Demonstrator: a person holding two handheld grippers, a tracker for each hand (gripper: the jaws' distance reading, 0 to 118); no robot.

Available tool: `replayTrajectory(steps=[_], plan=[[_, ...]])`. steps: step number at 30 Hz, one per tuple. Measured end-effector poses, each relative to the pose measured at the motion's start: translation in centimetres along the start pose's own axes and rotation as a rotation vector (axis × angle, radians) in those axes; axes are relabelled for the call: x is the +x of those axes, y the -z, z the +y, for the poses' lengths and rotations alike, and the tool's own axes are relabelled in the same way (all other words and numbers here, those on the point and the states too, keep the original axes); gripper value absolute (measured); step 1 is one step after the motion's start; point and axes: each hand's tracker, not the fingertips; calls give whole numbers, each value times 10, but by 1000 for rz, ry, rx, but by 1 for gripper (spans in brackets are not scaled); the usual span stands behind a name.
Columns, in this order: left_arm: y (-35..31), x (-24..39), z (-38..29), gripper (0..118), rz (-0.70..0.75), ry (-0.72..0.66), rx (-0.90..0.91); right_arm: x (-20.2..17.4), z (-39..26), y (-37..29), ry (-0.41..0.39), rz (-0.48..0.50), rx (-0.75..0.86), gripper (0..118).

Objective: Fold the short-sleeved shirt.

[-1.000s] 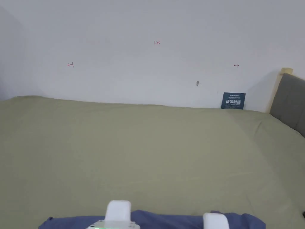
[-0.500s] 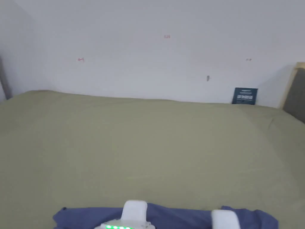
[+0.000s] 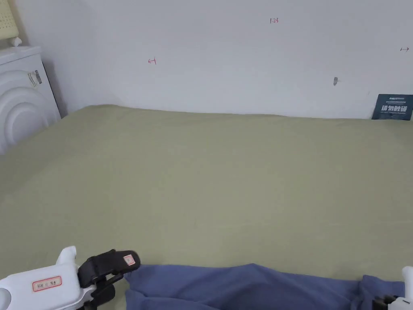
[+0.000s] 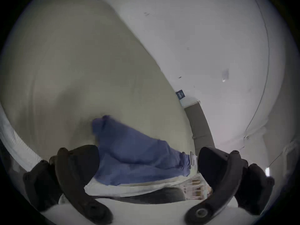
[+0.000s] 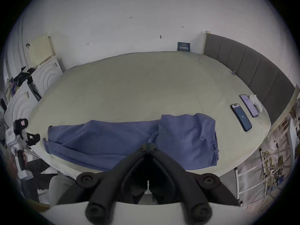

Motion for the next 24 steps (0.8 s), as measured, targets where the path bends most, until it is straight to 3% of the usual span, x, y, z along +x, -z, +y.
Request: replayTrajectory(steps=[2, 4, 6, 7, 9, 10, 14, 15, 16, 17, 19, 22, 24], plan=[[1, -1, -12, 118, 44, 14, -47, -1, 4, -2, -20, 13, -5, 1], [24, -74, 30, 118, 66, 22, -89, -3, 8, -5, -24, 18, -7, 1], [34, -86, 29, 118, 48, -33, -125, -3, 10, -8, -22, 29, -1, 1], [38, -52, 2, 118, 47, -53, -128, -2, 10, -8, -18, 32, 1, 1], [45, -45, -10, 118, -10, -62, -129, -3, 11, -5, -9, 43, -4, 1], [48, -42, -11, 118, 8, 5, -90, -3, 10, -5, -1, 46, -9, 1], [46, -50, -4, 114, -14, -21, -102, -3, 3, 0, 19, 59, -36, 1], [55, -48, -9, 89, -29, -35, -100, -2, 1, 1, 24, 61, -45, 1], [55, -48, -9, 42, -44, -46, -92, -3, -1, 3, 28, 65, -56, 1], [55, -48, -9, 12, -31, -53, -88, -3, -3, 4, 30, 69, -58, 1], [59, -27, -21, 12, 151, -27, -56, -3, -8, 3, 30, 74, -65, 1], [60, -9, -34, 12, 70, -88, -88, 0, -12, 1, 21, 84, -72, 1], [51, -16, -11, 12, 107, 21, -61, 2, -12, -3, 20, 87, -72, 1]])
